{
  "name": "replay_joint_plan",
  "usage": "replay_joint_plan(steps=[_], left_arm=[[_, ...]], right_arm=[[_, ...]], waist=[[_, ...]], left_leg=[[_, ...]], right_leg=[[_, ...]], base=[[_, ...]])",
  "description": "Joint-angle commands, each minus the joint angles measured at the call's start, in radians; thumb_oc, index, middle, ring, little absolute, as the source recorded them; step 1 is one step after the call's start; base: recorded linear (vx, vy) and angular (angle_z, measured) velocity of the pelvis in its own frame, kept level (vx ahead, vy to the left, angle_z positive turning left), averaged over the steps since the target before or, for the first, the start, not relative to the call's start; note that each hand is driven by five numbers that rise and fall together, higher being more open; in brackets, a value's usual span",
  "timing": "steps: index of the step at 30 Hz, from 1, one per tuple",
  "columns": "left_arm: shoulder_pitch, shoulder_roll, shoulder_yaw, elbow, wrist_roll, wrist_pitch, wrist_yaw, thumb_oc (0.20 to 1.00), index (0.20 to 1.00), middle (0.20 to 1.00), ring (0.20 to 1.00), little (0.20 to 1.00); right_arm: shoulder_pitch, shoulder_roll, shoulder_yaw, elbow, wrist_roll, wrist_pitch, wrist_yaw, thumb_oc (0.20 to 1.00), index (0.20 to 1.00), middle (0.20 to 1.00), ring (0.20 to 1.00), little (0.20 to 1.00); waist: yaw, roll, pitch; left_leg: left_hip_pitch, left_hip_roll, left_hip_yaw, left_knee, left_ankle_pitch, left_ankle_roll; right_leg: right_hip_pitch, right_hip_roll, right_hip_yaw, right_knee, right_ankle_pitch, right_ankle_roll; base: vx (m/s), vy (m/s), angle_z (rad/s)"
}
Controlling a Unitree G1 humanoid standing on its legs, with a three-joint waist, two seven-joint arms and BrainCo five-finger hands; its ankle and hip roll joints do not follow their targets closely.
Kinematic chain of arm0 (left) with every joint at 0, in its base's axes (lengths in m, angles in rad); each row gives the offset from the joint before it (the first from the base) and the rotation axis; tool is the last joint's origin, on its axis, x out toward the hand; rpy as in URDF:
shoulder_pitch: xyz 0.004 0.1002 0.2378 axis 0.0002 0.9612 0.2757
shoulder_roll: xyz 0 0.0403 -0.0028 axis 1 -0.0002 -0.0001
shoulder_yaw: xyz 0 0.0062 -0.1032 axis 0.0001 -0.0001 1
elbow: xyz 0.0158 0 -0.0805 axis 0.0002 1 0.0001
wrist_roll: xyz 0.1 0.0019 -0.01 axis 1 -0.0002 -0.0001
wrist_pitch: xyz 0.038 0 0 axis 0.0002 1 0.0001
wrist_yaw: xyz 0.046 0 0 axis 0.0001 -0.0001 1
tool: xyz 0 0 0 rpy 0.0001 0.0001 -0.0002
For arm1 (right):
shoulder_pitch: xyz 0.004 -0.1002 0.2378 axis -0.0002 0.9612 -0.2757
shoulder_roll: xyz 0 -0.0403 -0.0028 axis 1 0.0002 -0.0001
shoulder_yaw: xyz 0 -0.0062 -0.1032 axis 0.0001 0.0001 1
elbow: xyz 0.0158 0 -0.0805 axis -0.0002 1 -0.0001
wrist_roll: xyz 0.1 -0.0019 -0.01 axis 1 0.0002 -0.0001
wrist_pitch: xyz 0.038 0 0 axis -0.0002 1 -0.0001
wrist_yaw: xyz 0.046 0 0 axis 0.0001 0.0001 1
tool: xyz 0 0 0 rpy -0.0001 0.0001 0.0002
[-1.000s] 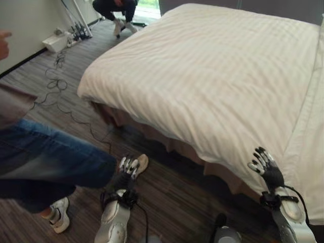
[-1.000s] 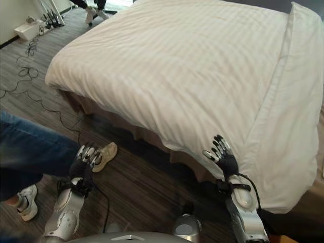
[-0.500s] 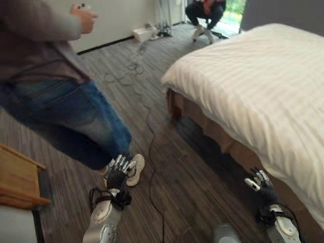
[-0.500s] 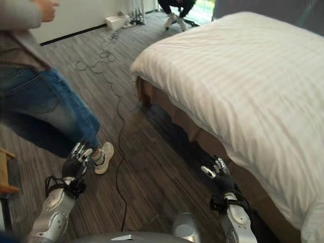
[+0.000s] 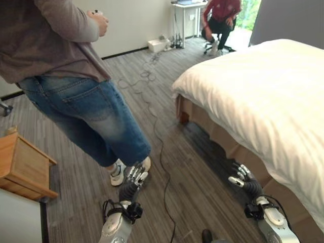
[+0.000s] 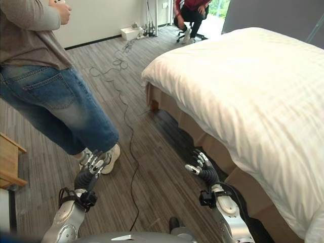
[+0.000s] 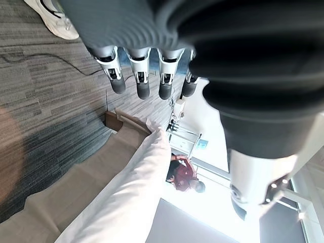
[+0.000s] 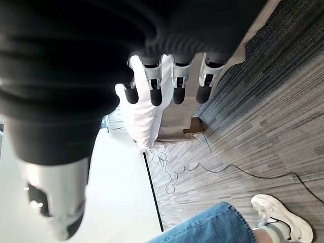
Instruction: Making the bed.
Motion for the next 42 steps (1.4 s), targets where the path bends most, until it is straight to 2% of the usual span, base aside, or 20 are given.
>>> replay_joint_plan(steps=[1, 21, 42], left_arm=[[-0.03, 0.008, 0.013, -0.041, -0.024, -0.033, -0.012, 1.0, 1.0, 1.0, 1.0, 1.0], [-0.03, -0.002, 0.007, -0.005, -0.023, -0.038, -0.009, 1.0, 1.0, 1.0, 1.0, 1.0], [-0.045, 0.005, -0.006, 0.002, -0.023, -0.042, -0.004, 1.0, 1.0, 1.0, 1.0, 1.0]], right_arm=[[-0.045, -0.015, -0.005, -0.066, -0.022, -0.036, 0.018, 1.0, 1.0, 1.0, 1.0, 1.0], [-0.052, -0.02, 0.044, -0.077, -0.042, -0.033, 0.028, 1.0, 1.0, 1.0, 1.0, 1.0], [-0.051, -0.026, 0.045, -0.075, -0.054, -0.036, 0.023, 1.0, 1.0, 1.0, 1.0, 1.0]], waist=[[0.002, -0.022, 0.005], [0.003, -0.021, 0.01], [-0.005, -0.012, 0.013]], left_leg=[[0.001, -0.076, -0.025, 0.01, -0.016, 0.054], [0.03, -0.066, -0.013, 0.01, -0.02, 0.051], [0.037, -0.068, -0.024, 0.01, -0.024, 0.054]], right_leg=[[0.032, 0.031, -0.045, 0.043, -0.054, -0.018], [0.065, 0.032, -0.033, 0.024, -0.054, -0.019], [0.072, 0.026, -0.022, 0.029, -0.061, -0.021]], base=[[-0.01, -0.013, -0.11], [0.0, -0.001, 0.0], [0.0, 0.0, 0.0]])
